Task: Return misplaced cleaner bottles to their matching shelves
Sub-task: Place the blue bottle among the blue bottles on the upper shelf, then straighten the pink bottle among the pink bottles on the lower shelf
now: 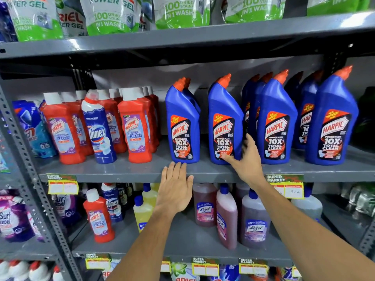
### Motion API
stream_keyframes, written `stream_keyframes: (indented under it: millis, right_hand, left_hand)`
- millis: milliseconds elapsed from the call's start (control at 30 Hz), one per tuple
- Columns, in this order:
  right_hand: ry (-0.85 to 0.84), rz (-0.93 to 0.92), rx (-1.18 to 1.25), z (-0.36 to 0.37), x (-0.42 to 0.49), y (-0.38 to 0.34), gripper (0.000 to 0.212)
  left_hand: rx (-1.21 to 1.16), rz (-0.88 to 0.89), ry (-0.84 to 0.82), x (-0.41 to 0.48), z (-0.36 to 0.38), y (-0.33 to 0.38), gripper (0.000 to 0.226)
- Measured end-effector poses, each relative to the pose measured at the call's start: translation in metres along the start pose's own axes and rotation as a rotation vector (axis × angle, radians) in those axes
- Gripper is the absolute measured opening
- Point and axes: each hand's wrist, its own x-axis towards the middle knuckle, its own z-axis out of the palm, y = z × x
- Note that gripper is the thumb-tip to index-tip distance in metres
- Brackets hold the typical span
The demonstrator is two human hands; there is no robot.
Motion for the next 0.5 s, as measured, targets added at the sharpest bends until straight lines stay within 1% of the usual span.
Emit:
stream_keyframes:
  millis: [67,100,233,300,333,400,500]
  right_hand:
    - [0.065,-0.017,0.042,0.003,-0.013,-0.001,0.102]
    - [0.112,-0.039,0.050,0.004,-0.021,0.000,0.096]
    - [0.343,-0.195,0.013,0.006,-0.064,0.019,0.052]
    - [0.395,-0.234,-0.044,0.010,-0.084,0.035,0.040]
    - [0.388,-0.227,-0.062,0.012,-0.093,0.045,0.038]
    - [0.323,-0.166,-0.096,0.018,-0.106,0.066,0.040]
    - [0.149,0.010,-0.168,0.029,-0.118,0.103,0.056]
  left_hand:
    - [0.017,0.047,0.065,-0.007,0.005,-0.003,0.062]
    - [0.026,0.069,0.096,-0.013,0.008,-0.006,0.063]
    - [0.073,0.099,0.192,-0.044,0.032,-0.017,0.062]
    - [0.076,0.108,0.189,-0.064,0.052,-0.020,0.062]
    - [0.072,0.109,0.172,-0.074,0.063,-0.022,0.062]
    - [0.056,0.098,0.106,-0.093,0.086,-0.026,0.062]
    - [0.063,0.058,-0.066,-0.113,0.121,-0.035,0.063]
